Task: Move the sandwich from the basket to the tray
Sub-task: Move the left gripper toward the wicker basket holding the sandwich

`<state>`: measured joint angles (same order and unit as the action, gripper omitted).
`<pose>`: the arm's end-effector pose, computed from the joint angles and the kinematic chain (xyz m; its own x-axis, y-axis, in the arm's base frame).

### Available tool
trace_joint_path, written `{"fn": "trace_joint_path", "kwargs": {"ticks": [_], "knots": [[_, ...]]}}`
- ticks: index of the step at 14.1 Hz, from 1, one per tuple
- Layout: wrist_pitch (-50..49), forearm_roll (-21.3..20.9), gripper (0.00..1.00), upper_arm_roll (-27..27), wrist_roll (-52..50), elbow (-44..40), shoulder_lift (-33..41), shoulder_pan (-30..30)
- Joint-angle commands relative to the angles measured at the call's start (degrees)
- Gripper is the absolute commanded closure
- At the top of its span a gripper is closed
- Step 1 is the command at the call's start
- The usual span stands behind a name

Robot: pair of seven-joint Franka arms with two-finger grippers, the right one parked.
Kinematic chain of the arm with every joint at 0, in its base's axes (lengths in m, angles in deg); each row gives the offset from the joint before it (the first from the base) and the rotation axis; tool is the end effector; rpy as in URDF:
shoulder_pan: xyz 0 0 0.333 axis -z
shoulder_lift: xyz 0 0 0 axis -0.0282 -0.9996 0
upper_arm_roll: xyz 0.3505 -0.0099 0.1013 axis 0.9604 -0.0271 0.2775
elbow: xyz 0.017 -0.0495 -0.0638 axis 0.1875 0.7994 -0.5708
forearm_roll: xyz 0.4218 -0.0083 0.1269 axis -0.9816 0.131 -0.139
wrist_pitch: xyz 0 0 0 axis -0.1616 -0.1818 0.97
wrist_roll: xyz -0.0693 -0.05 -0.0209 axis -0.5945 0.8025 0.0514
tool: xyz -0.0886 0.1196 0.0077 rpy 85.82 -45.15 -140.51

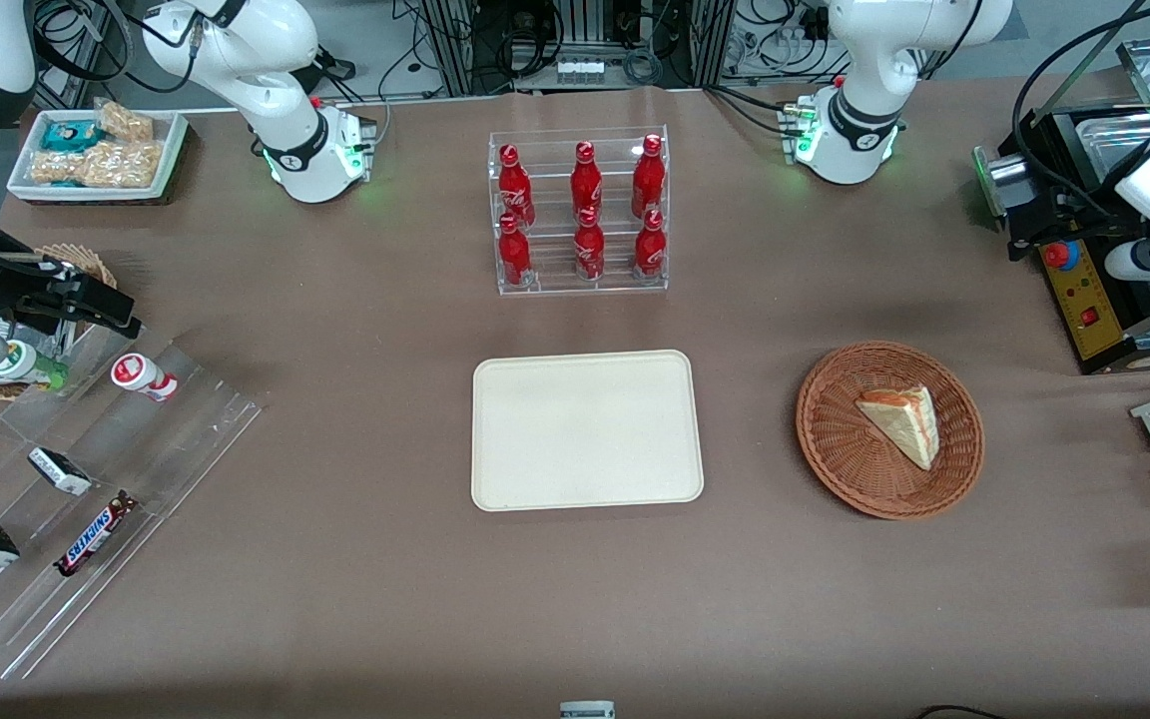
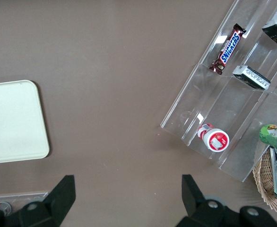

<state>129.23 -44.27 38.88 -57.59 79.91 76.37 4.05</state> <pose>0.5686 -0.0286 0.6465 0.9927 -0.0783 -0.0919 -0.0800 -0.9967 -0.0149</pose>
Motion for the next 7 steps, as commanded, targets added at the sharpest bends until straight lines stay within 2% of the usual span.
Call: {"fn": "trace_joint_path", "kwargs": {"ticks": [1,7], "knots": [[-0.9,0.7,0.00,-0.3,-0.9,-1.1,-0.4,-0.1],[-1.0,0.1,0.00,-0.4,-0.6,-1.1,-0.5,0.0]]}}
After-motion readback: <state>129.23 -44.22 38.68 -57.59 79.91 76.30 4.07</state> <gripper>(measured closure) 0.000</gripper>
